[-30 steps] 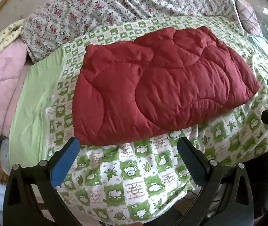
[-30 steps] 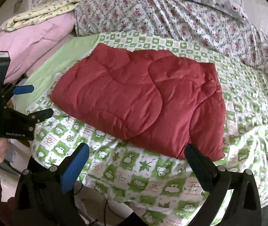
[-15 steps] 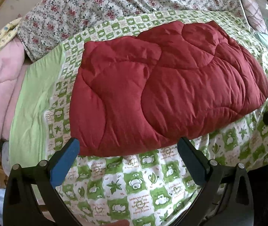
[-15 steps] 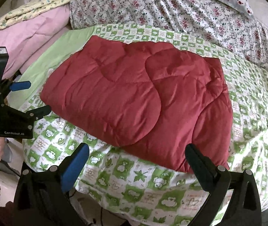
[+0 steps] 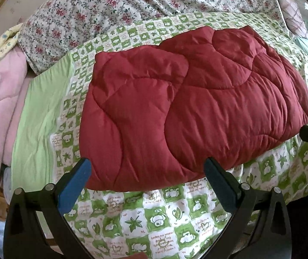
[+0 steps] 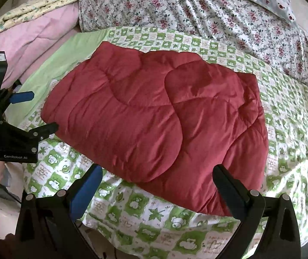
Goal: Fold large clothes
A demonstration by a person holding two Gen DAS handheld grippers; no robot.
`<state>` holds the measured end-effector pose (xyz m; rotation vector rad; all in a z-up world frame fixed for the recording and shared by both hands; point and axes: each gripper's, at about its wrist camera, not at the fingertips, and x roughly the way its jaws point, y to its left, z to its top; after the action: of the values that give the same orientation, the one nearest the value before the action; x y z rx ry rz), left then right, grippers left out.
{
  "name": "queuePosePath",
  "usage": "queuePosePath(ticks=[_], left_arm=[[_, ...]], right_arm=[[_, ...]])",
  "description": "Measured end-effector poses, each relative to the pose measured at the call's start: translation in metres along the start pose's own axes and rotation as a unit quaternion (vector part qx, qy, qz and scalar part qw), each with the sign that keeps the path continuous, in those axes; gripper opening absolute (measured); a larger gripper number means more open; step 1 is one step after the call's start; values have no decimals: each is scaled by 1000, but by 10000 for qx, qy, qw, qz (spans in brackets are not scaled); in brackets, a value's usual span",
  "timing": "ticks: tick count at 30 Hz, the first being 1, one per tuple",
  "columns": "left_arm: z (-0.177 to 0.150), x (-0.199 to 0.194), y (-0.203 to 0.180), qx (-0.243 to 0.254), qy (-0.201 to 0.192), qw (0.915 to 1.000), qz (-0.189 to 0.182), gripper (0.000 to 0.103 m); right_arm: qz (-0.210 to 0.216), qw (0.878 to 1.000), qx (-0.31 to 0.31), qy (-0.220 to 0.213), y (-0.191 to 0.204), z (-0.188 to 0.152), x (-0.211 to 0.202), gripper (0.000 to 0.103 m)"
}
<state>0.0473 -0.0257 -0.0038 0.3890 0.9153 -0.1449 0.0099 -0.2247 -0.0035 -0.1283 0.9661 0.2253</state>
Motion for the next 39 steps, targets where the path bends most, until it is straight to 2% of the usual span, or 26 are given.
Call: queuePosePath(ticks=[39], left_arm=[[15, 7, 5, -37, -29, 9999, -122, 103]], right_arm=[[6, 10000, -73, 66, -4, 17, 12, 102]])
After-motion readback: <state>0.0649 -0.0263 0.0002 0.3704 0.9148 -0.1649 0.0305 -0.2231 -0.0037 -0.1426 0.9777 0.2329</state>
